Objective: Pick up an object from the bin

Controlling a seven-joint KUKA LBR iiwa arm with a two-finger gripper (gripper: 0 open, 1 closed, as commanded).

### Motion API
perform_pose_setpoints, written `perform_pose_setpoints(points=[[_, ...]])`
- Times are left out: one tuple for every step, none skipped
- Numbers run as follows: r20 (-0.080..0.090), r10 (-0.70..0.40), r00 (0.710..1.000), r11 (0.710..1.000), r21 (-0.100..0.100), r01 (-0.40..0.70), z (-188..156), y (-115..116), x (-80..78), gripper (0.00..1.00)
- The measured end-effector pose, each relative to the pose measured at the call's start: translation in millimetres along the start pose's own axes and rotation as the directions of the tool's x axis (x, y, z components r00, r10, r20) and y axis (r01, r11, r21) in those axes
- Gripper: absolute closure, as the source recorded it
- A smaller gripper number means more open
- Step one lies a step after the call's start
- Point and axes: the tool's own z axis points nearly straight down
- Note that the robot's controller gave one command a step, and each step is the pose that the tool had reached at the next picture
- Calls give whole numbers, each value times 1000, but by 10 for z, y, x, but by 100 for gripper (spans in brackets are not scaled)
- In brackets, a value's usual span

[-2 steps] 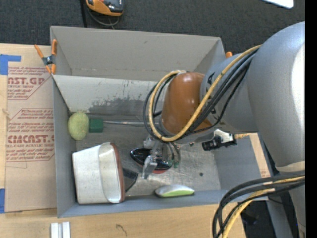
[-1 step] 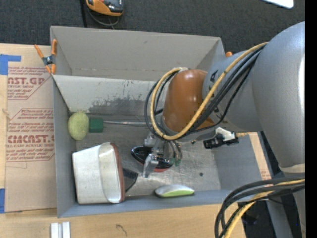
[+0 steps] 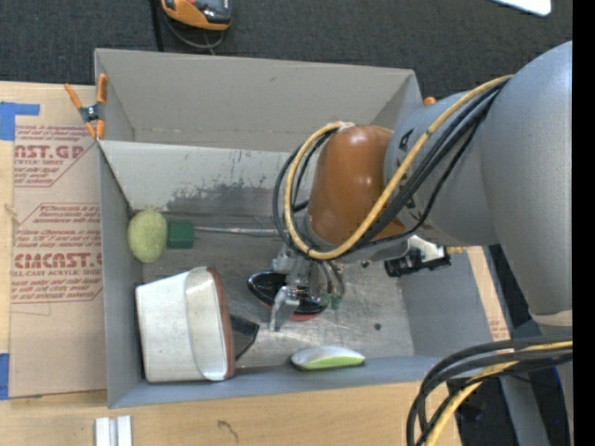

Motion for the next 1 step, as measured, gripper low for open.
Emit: perform_pose_setpoints(points=[[-1, 0, 1000, 1000, 0, 0, -126, 1, 4, 100]])
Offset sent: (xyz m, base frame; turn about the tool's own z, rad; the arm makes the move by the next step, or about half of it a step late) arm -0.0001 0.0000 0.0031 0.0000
